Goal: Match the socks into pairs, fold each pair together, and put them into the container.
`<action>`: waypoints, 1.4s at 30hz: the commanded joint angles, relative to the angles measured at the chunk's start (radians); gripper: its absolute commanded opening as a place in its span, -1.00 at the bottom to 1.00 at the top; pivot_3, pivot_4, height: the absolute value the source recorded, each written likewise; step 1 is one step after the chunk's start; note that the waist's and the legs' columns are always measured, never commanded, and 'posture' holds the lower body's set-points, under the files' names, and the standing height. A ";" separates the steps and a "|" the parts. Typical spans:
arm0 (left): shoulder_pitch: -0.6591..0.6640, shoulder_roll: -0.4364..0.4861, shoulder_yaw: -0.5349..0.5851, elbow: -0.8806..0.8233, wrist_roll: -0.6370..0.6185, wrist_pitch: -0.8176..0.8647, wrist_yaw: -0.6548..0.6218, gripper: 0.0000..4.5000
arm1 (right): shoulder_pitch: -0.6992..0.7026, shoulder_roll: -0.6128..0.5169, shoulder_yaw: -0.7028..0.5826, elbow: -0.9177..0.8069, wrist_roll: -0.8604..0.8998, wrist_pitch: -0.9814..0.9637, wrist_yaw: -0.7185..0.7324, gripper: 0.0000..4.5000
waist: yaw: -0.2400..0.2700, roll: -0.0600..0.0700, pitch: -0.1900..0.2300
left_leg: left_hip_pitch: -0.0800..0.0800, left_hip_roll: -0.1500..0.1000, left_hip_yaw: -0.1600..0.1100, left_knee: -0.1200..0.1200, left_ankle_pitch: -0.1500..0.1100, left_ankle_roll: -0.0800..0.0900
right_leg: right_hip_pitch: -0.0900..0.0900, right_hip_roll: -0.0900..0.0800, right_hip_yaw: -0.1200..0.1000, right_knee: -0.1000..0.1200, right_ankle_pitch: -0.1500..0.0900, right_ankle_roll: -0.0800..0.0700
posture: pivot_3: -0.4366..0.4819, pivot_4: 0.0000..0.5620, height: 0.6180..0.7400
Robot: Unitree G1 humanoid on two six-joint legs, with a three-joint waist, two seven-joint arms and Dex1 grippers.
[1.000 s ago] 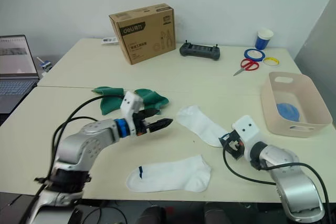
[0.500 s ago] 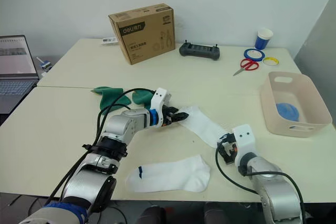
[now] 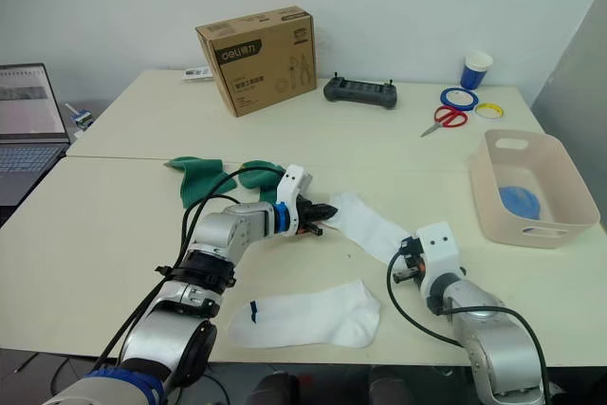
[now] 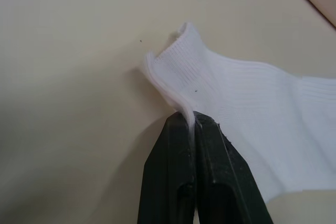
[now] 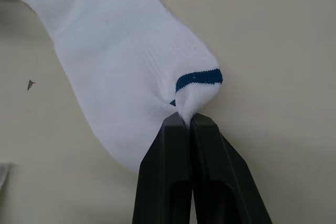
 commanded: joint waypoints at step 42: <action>0.715 -0.062 0.457 -0.862 -0.484 0.187 0.429 0.16 | -0.392 -0.116 0.287 0.374 -0.027 -0.274 0.221 1.00 | -0.010 -0.001 0.000 | 0.000 -0.001 0.000 0.000 0.000 0.000 | 0.001 -0.002 0.000 -0.001 0.001 0.001 | -0.05 -0.47 0.72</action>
